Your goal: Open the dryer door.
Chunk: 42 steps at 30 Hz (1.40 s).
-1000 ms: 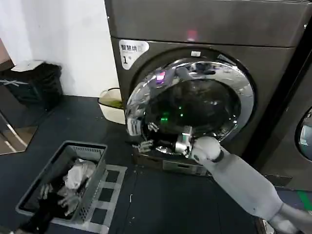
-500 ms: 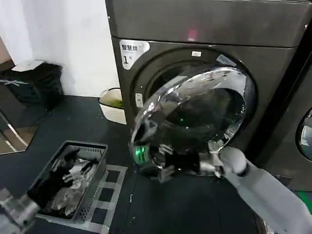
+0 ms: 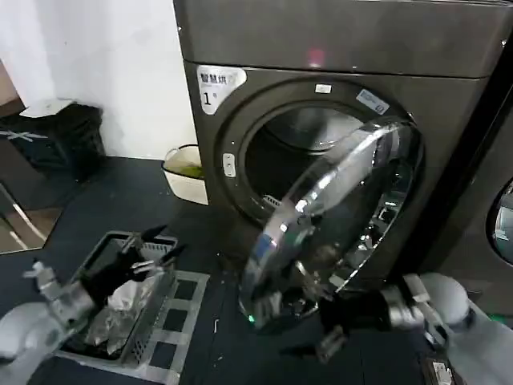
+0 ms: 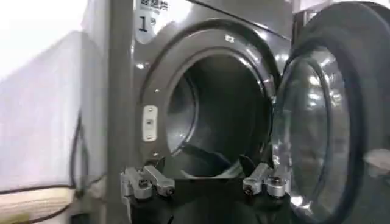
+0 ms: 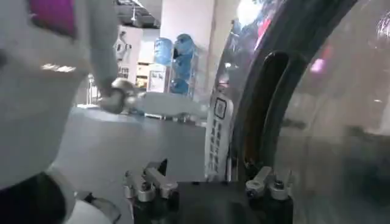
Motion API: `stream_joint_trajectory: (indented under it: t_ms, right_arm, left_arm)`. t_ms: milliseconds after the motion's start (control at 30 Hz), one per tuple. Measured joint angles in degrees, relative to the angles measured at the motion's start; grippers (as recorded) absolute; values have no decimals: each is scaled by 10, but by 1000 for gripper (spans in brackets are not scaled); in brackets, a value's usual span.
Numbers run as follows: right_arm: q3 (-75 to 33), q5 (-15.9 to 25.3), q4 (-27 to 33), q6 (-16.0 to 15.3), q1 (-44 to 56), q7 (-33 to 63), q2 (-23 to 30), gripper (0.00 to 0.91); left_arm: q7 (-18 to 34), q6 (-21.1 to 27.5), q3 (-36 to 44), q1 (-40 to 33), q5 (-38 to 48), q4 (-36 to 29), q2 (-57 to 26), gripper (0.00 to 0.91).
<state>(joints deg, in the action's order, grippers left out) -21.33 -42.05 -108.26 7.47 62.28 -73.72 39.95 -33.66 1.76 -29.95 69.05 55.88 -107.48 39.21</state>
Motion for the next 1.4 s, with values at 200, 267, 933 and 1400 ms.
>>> stream_joint_trajectory:
  t_ms: [200,267,933,1400]
  right_arm:
    - [-202,4,35,62,147,-63,32,907]
    - [-265,-3,48,70,187,-67,47,907]
    - [-733,39,156,-26,316,389,137,907]
    - [-933,70,219,-165,364,724,105,907]
  left_arm:
    - [-34,6,145,-117,12,32,-1,907]
    - [-45,3,193,-155,13,38,3,907]
    - [-71,-40,562,-444,50,79,93,907]
    - [-57,-45,700,-570,81,128,218,907]
